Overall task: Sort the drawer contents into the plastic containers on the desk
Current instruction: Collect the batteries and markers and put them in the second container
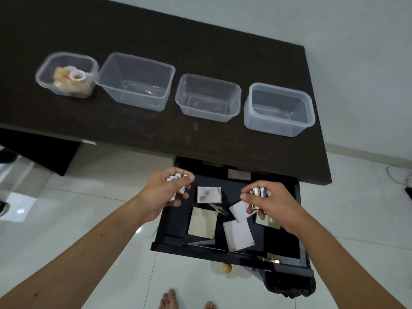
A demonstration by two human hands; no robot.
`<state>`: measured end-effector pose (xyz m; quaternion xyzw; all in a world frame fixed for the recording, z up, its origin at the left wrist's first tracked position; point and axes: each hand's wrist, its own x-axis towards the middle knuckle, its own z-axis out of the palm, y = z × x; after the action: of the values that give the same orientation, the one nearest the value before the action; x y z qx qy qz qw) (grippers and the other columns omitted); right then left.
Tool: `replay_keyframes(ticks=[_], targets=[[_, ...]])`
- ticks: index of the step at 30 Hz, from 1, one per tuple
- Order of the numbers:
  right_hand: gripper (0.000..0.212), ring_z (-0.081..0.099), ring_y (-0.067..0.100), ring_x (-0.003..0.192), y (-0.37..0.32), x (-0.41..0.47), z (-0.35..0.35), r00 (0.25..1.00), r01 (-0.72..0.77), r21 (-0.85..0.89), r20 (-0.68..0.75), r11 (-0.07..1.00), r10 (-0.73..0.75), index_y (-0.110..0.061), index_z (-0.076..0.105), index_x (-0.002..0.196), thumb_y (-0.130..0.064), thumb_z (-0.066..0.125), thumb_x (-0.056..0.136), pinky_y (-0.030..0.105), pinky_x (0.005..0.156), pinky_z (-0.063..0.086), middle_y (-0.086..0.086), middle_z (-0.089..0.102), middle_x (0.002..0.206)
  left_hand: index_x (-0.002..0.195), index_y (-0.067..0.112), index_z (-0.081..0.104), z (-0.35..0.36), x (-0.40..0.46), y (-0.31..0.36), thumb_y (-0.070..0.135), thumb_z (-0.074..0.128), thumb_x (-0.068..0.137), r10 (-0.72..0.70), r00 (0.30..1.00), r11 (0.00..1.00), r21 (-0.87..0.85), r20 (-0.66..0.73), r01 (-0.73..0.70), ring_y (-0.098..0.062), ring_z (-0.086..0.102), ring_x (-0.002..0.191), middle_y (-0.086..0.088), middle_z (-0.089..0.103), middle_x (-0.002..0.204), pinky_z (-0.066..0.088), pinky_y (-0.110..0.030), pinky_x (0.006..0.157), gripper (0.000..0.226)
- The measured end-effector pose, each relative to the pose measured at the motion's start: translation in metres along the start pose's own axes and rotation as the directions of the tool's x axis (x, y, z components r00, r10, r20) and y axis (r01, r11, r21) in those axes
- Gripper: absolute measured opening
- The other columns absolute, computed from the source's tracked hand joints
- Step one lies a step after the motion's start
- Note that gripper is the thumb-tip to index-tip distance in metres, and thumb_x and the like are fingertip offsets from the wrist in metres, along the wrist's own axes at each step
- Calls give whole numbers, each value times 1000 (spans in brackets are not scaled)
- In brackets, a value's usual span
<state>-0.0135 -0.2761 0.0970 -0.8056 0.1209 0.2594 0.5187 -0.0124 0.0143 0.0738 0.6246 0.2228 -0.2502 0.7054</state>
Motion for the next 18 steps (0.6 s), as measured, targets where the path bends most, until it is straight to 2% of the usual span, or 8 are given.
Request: replay_keyframes(ticks=[4, 10, 18], targets=[[13, 72, 23, 66, -40, 4, 19, 998, 15, 29, 54, 999, -17, -16, 79, 96, -23, 86, 87, 30, 54, 47, 17, 77, 81, 107, 12, 73, -22, -10, 23, 22, 77, 95, 17, 1000, 1000, 4, -18, -17, -15, 66, 64, -4, 69, 82, 43, -22, 46, 16], [15, 71, 22, 68, -115, 16, 56, 989, 62, 104, 131, 993, -75, -11, 78, 97, -19, 85, 87, 27, 47, 42, 11, 75, 78, 107, 11, 73, -53, -26, 65, 20, 76, 96, 69, 997, 997, 23, -36, -68, -16, 66, 66, -7, 69, 82, 40, -22, 47, 16], [23, 75, 19, 73, -234, 74, 99, 974, 57, 212, 204, 976, -101, -6, 76, 105, -15, 85, 86, 23, 51, 47, 7, 77, 85, 113, 12, 71, -100, -9, 145, 25, 71, 99, 110, 975, 994, 9, -193, -111, -13, 71, 70, -5, 71, 89, 47, -23, 51, 19]])
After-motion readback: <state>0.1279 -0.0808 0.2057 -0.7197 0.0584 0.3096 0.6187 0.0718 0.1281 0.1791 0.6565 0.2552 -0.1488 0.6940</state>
